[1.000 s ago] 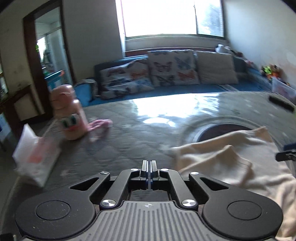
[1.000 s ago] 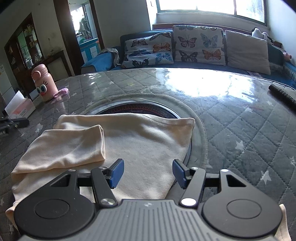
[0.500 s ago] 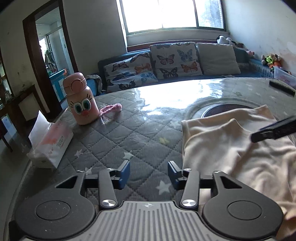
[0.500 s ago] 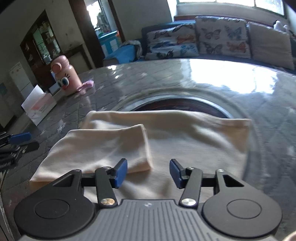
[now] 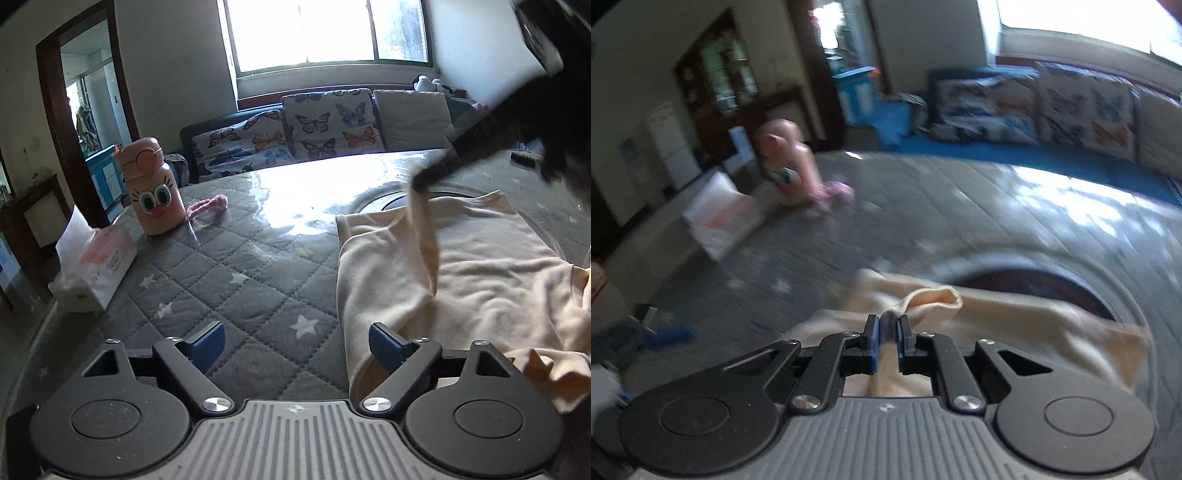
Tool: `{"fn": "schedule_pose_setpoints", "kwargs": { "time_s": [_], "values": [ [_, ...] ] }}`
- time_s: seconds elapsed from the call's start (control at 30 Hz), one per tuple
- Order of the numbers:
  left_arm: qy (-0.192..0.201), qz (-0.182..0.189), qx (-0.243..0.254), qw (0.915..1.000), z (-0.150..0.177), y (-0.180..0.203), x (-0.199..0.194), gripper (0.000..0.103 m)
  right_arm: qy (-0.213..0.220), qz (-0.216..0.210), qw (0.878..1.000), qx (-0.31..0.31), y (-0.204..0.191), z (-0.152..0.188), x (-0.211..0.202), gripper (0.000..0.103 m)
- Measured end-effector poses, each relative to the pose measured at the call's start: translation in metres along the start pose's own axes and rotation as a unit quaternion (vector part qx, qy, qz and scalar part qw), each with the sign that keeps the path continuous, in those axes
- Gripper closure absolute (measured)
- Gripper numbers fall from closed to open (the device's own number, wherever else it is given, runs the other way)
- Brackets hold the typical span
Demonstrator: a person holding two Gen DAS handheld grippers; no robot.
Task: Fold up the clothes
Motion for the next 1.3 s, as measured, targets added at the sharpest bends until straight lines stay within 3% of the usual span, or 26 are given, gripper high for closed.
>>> {"fn": "schedule_pose_setpoints", "kwargs": {
  "time_s": [0.17, 0.4, 0.63, 0.77, 0.97, 1.13, 1.3],
  "values": [
    [0.0, -0.005, -0.027, 0.9996, 0.013, -0.012, -0.008, 0.011, 0.01, -0.048, 0.997, -0.063, -0.068, -0.034, 0.004, 0.095],
    [-0.005, -0.026, -0.072, 0.9971, 0.03, -0.039, -0.018, 0.01, 0.005, -0.103, 0.985, -0.134, -0.161, -0.056, 0.028, 0.095],
    [-0.008, -0.048, -0.1, 0.9938, 0.042, -0.057, -0.026, 0.009, -0.004, -0.159, 0.977, -0.142, -0.223, -0.063, 0.052, 0.092],
    [-0.009, -0.061, -0.109, 0.9921, 0.045, -0.066, -0.029, 0.009, 0.003, -0.174, 0.974, -0.141, -0.23, -0.063, 0.048, 0.085],
    [0.003, -0.07, -0.107, 0.9918, 0.035, -0.068, -0.03, 0.009, 0.005, -0.137, 0.979, -0.154, -0.203, -0.059, 0.026, 0.085],
    [0.004, -0.088, -0.111, 0.99, 0.023, -0.078, -0.02, 0.015, -0.029, -0.1, 0.98, -0.169, -0.167, -0.037, 0.014, 0.084],
    [-0.028, -0.13, -0.121, 0.9837, 0.019, -0.102, 0.0, 0.021, -0.081, -0.082, 0.974, -0.194, -0.147, 0.002, 0.01, 0.078]
  ]
}}
Point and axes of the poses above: each gripper's, at about its wrist camera, not at the fingertips, and x roughly the way its jaws point, y to its right, z to its underside, the point moved 1 cm from there along x, roughly the way its jaws point
